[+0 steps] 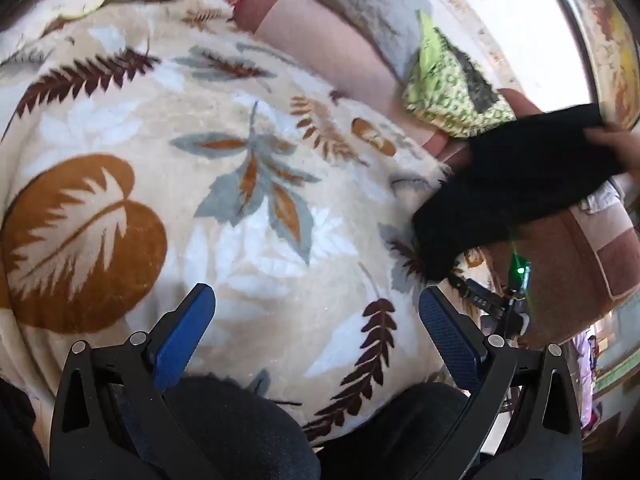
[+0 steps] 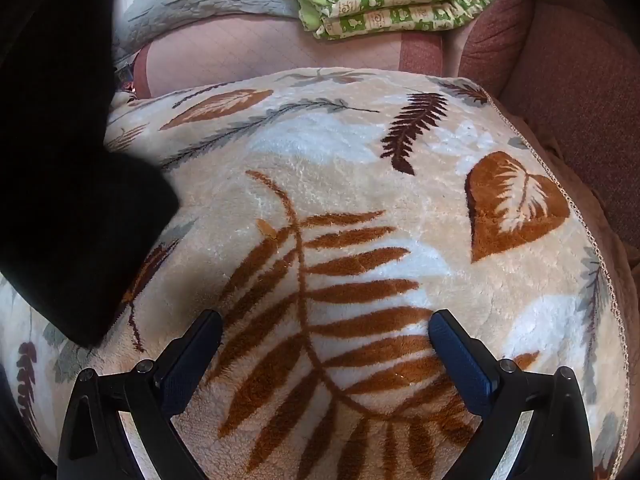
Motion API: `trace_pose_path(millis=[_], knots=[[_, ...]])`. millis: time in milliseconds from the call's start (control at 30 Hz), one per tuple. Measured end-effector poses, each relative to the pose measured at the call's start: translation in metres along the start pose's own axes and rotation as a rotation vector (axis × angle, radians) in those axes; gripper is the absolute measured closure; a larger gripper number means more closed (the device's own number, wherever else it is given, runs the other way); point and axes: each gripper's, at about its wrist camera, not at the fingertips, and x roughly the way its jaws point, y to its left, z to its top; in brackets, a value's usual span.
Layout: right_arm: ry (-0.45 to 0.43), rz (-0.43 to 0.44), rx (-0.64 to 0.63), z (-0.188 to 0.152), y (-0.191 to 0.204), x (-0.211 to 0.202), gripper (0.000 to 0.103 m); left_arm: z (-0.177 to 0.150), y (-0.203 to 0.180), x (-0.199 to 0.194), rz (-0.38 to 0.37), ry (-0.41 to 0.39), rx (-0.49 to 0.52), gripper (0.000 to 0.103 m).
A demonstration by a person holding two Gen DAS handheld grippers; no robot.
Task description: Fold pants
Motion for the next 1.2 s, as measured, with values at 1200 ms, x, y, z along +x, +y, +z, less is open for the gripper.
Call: trace_pose_path(millis=[1200], knots=[[0.000,0.000,-0.004,0.005,0.001,0.007,0.000,-0.004,0.019,-0.031,0.189,-0.129,-0.115,0.001]])
